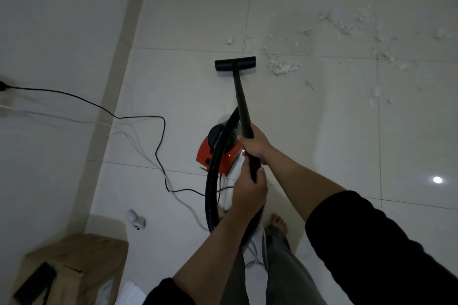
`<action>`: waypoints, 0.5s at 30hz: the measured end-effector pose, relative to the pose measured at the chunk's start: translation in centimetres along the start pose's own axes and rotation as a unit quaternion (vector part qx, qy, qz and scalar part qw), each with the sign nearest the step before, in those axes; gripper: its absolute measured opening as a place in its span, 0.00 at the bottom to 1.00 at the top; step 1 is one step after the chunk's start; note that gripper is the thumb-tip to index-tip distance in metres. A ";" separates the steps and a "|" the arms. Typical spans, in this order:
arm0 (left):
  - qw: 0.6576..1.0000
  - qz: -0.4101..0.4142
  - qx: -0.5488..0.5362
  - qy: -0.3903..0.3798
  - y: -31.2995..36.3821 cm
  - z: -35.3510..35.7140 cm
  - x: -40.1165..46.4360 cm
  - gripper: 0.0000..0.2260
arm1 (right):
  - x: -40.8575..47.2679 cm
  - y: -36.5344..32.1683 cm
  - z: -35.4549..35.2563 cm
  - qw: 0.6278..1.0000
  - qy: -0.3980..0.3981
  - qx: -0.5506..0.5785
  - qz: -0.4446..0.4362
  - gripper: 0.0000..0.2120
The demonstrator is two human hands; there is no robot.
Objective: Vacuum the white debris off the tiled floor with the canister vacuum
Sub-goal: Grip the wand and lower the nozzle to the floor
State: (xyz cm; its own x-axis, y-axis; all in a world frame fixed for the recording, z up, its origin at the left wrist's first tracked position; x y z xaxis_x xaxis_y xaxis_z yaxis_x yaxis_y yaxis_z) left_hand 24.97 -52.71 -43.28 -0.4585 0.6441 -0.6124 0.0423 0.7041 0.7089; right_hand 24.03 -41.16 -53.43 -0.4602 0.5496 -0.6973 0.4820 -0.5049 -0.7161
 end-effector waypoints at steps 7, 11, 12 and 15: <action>1.000 -0.016 0.017 -0.003 -1.6 -7.1 2.0 0.24 | 4.0 -0.9 6.6 0.999 0.014 -0.036 0.033 0.26; 0.999 -0.015 0.021 -0.027 -2.9 -10.2 2.7 0.23 | 3.5 -1.6 9.8 0.999 0.010 -0.004 0.040 0.14; 0.999 -0.016 0.025 -0.031 -3.5 -10.7 2.9 0.23 | 3.3 -1.6 10.5 0.999 0.008 0.002 0.042 0.13; 0.998 -0.008 0.046 -0.032 -5.3 -12.2 3.5 0.23 | 3.5 -0.5 12.2 0.998 0.011 0.013 0.068 0.21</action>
State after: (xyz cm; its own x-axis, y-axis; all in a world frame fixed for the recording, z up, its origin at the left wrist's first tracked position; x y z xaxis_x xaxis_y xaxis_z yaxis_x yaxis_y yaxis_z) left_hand 12.32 -57.81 -44.87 -0.4013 0.6488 -0.6465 0.1184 0.7366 0.6658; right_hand 13.05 -47.12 -55.94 -0.3754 0.4891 -0.7873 0.5187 -0.5931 -0.6157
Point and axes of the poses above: each hand's wrist, its own x-axis towards the middle knuckle, its own z-axis out of the palm, y = z × x, the point moved 8 cm from there along x, towards the middle knuckle, and after that the axes turned 3 degrees about x, right-handed, at the moved point
